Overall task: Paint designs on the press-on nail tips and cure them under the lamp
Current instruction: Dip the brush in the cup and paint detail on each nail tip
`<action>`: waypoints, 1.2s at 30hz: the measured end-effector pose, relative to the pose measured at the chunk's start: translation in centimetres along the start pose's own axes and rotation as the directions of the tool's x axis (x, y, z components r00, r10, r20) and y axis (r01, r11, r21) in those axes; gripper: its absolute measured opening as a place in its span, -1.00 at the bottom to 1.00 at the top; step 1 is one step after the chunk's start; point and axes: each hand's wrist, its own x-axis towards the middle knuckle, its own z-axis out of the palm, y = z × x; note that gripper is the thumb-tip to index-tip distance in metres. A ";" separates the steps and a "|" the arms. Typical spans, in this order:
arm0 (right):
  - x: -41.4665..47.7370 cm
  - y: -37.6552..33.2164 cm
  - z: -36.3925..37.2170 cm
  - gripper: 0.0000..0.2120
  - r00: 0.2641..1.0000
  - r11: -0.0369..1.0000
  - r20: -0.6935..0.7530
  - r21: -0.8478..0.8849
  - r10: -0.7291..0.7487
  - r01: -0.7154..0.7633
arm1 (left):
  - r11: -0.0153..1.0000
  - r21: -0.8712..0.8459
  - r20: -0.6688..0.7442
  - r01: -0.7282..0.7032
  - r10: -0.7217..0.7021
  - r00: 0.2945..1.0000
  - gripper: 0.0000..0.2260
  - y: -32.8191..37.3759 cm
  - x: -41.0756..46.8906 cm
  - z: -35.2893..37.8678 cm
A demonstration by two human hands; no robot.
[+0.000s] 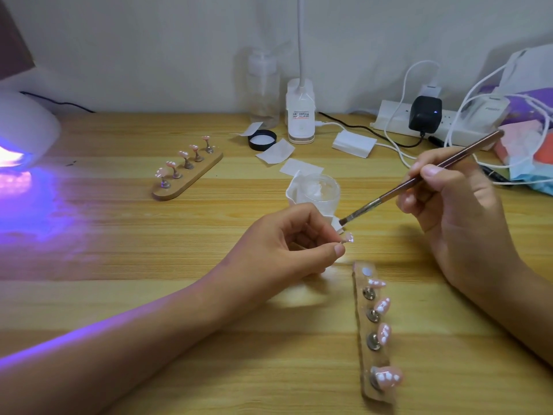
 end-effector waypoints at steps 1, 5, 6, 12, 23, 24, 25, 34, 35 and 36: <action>0.0 0.0 0.0 -0.83 1.000 1.000 -0.020 0.003 -0.005 0.005 | 1.000 0.007 0.001 0.000 0.000 1.000 -0.92 0.0 0.0 0.0; 0.0 -0.2 0.1 -0.86 0.994 0.997 -0.096 0.065 0.057 -0.051 | 1.000 0.026 -0.004 -0.002 0.002 1.000 -0.96 0.0 -0.1 0.0; 0.0 -0.3 0.2 -0.88 0.993 0.996 -0.093 0.066 0.071 -0.065 | 0.999 0.032 -0.004 -0.004 0.004 1.000 -0.95 0.1 -0.1 0.0; -0.3 -0.5 0.7 -0.90 0.995 0.995 -0.030 0.020 0.098 -0.097 | 0.999 0.047 0.003 -0.012 0.012 1.000 -0.87 0.2 -0.1 0.0; -0.3 -0.3 0.8 -0.92 0.995 0.996 -0.082 -0.074 0.053 -0.059 | 0.999 0.045 0.015 -0.019 0.018 1.000 -0.93 0.4 -0.2 0.0; -0.2 -0.3 0.7 -0.92 0.994 0.996 -0.096 -0.073 0.052 -0.059 | 0.999 0.047 0.017 -0.023 0.022 1.000 -0.92 0.3 -0.2 -0.1; -0.2 -0.3 0.6 -0.91 0.993 0.996 -0.103 -0.065 0.055 -0.062 | 0.998 0.049 0.018 -0.026 0.025 1.000 -0.91 0.3 -0.2 -0.1; -0.3 -0.2 0.7 -0.92 0.996 0.995 -0.037 -0.067 0.075 -0.078 | 1.000 0.019 0.019 -0.011 0.010 1.000 -0.92 -0.1 -0.1 -0.1; -0.2 -0.1 0.6 -0.92 0.996 0.995 -0.052 -0.078 0.066 -0.070 | 1.000 0.015 0.021 -0.012 0.011 1.000 -0.92 -0.1 -0.1 -0.1; -0.1 -0.1 0.6 -0.92 0.996 0.995 -0.066 -0.083 0.059 -0.064 | 1.000 0.011 0.022 -0.013 0.012 1.000 -0.91 -0.1 -0.1 -0.2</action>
